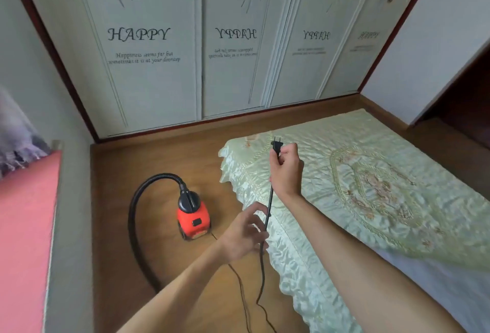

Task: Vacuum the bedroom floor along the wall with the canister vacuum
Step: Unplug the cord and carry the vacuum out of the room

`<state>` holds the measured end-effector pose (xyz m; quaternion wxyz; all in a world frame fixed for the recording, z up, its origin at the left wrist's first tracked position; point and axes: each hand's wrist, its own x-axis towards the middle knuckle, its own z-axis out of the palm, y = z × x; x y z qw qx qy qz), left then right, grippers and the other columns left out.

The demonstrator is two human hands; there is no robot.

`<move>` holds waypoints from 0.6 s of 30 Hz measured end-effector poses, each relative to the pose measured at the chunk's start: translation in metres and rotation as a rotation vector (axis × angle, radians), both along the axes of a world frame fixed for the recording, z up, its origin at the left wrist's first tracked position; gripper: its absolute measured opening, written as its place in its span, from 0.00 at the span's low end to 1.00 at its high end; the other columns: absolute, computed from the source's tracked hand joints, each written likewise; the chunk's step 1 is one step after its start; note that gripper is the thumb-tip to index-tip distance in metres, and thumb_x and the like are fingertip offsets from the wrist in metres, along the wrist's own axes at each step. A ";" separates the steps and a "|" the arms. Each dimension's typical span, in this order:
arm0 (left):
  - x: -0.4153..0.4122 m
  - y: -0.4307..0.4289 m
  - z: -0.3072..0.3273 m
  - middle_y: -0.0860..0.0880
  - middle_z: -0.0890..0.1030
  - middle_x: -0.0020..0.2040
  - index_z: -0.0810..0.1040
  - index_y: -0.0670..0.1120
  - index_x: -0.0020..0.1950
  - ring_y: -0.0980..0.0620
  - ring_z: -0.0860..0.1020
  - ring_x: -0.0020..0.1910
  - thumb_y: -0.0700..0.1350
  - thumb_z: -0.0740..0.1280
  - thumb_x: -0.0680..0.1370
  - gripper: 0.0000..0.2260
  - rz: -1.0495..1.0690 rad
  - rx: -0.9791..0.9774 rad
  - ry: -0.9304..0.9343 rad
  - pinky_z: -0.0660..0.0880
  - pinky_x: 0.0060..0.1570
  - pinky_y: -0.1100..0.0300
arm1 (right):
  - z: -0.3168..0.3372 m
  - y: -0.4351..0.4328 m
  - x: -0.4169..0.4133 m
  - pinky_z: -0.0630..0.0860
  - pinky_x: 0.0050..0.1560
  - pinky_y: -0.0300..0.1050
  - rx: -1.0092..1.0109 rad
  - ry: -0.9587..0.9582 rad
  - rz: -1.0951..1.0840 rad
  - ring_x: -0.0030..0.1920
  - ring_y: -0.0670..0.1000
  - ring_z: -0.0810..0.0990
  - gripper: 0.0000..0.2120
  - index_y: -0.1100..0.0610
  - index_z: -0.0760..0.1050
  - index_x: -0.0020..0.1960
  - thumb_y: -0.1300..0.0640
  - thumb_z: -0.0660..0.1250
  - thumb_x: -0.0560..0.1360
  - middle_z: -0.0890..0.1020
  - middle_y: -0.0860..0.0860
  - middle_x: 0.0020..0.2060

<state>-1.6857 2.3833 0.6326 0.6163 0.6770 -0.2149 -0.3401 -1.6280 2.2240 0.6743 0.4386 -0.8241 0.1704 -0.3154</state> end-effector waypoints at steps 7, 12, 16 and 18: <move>0.041 0.069 -0.003 0.45 0.71 0.43 0.68 0.47 0.58 0.45 0.81 0.39 0.31 0.64 0.79 0.14 0.169 0.011 -0.016 0.82 0.36 0.52 | 0.006 0.084 0.061 0.74 0.23 0.57 0.042 0.046 0.138 0.21 0.50 0.68 0.11 0.56 0.63 0.45 0.59 0.66 0.79 0.72 0.46 0.23; 0.058 0.100 -0.007 0.44 0.73 0.45 0.67 0.46 0.60 0.49 0.82 0.39 0.32 0.64 0.79 0.14 0.276 0.040 -0.032 0.83 0.39 0.47 | 0.005 0.128 0.093 0.69 0.20 0.43 0.036 0.039 0.245 0.19 0.45 0.70 0.12 0.55 0.63 0.44 0.60 0.66 0.80 0.74 0.48 0.25; 0.071 0.114 -0.013 0.39 0.73 0.46 0.67 0.46 0.60 0.46 0.81 0.40 0.29 0.62 0.78 0.16 0.344 0.047 -0.018 0.81 0.41 0.37 | -0.001 0.149 0.114 0.69 0.19 0.43 0.073 0.057 0.318 0.20 0.46 0.71 0.10 0.57 0.63 0.46 0.58 0.64 0.81 0.76 0.51 0.29; 0.079 0.118 -0.014 0.39 0.73 0.46 0.68 0.47 0.60 0.41 0.81 0.41 0.28 0.61 0.77 0.17 0.372 0.042 0.004 0.78 0.43 0.32 | -0.004 0.154 0.127 0.69 0.18 0.43 0.077 0.052 0.340 0.19 0.46 0.70 0.10 0.58 0.64 0.46 0.58 0.64 0.81 0.76 0.52 0.29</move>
